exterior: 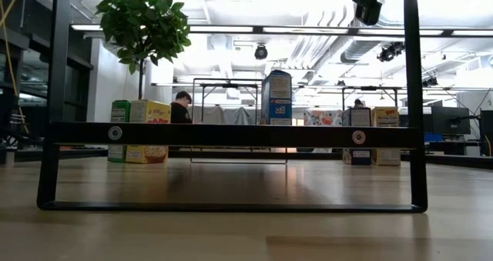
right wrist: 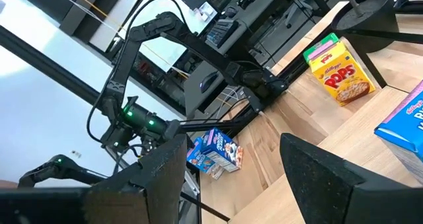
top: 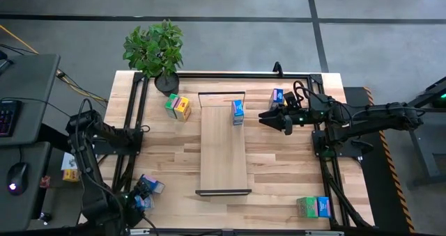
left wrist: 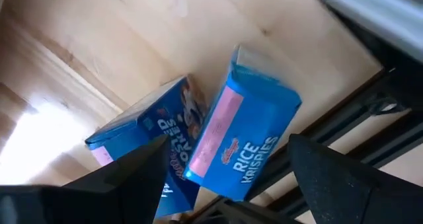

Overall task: Stack cereal on shelf
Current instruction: Put the left light blue cereal box on the shelf aligned with the other light blue cereal box

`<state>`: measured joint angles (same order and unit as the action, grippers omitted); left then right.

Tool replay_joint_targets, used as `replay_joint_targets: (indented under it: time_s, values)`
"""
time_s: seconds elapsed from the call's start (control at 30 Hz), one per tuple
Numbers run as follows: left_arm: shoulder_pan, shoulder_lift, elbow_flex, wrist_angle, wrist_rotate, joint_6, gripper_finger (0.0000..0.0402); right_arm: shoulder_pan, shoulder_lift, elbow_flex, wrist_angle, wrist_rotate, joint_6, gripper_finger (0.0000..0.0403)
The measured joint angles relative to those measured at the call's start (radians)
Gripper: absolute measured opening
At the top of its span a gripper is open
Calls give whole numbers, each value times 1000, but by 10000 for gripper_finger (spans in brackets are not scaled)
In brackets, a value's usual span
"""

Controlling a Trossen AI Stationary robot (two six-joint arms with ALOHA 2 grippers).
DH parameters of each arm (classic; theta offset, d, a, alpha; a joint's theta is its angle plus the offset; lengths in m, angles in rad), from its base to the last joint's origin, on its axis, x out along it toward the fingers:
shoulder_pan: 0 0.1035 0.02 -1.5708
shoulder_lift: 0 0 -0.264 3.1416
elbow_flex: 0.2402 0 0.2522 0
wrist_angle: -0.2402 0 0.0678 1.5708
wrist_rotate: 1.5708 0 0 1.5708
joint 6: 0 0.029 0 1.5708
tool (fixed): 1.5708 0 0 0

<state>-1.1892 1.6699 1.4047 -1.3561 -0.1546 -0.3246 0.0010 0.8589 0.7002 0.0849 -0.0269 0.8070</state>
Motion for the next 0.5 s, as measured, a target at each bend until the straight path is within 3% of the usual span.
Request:
replay_joint_targets:
  time_s: [0.5]
  values:
    - [6,-1,-98,80,-4,42,296,0,0,0,-3,1,-4,236]
